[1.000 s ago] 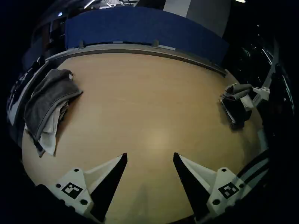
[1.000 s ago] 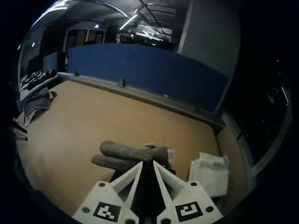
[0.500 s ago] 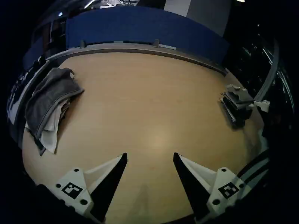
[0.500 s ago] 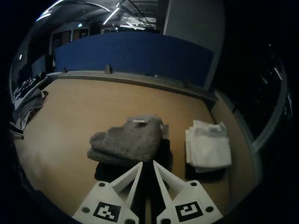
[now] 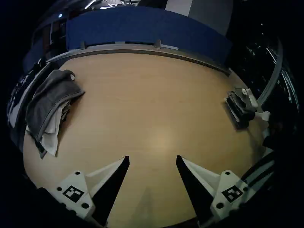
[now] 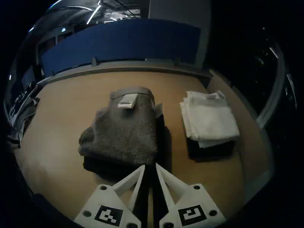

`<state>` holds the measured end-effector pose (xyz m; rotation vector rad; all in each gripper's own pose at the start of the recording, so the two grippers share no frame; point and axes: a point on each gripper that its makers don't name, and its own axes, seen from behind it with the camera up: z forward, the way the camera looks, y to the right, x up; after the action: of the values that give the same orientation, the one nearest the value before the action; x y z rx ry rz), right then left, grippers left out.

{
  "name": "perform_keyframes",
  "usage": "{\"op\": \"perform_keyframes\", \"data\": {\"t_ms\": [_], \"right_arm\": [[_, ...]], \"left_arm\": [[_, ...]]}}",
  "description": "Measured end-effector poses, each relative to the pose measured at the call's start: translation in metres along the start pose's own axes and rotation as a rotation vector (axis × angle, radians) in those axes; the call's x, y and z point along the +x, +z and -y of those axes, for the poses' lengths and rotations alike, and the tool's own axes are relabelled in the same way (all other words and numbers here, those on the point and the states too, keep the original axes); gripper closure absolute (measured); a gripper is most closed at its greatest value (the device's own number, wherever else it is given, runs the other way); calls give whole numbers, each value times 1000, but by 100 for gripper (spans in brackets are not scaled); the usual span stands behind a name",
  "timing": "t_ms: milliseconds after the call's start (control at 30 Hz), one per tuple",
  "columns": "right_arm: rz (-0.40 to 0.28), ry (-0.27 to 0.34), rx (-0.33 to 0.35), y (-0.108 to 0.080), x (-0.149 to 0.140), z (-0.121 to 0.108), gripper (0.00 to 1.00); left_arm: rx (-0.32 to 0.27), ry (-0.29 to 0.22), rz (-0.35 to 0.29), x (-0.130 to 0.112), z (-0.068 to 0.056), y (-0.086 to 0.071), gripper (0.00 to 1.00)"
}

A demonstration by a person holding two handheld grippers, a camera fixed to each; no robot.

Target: Fold towel

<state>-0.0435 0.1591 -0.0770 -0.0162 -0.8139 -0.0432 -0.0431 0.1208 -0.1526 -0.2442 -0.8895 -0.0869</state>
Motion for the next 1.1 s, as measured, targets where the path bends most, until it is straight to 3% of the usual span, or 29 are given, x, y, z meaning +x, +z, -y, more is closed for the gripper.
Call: {"op": "perform_keyframes", "data": {"t_ms": [267,467,600,800,1000,1100], "right_arm": [[20,70,-8,12,-9,-4,95],[20,50,-17,9,-10,-5,90],[7,31,-36,4,-7,-6,65],[-15,16,-57,-8,-5,-8,44],[-51,10,-69,-20,3,-7,8],[-73,7,-70,-23,10,-5,0]], "left_arm": [[2,3,1,-3,-1,0,9],[2,-1,-1,-3,0,-1,9],[3,0,-2,-1,1,-2,9],[1,1,-3,0,0,-2,9],[-4,2,-4,2,-2,-1,9],[-6,3,-6,3,-3,0,9]]}}
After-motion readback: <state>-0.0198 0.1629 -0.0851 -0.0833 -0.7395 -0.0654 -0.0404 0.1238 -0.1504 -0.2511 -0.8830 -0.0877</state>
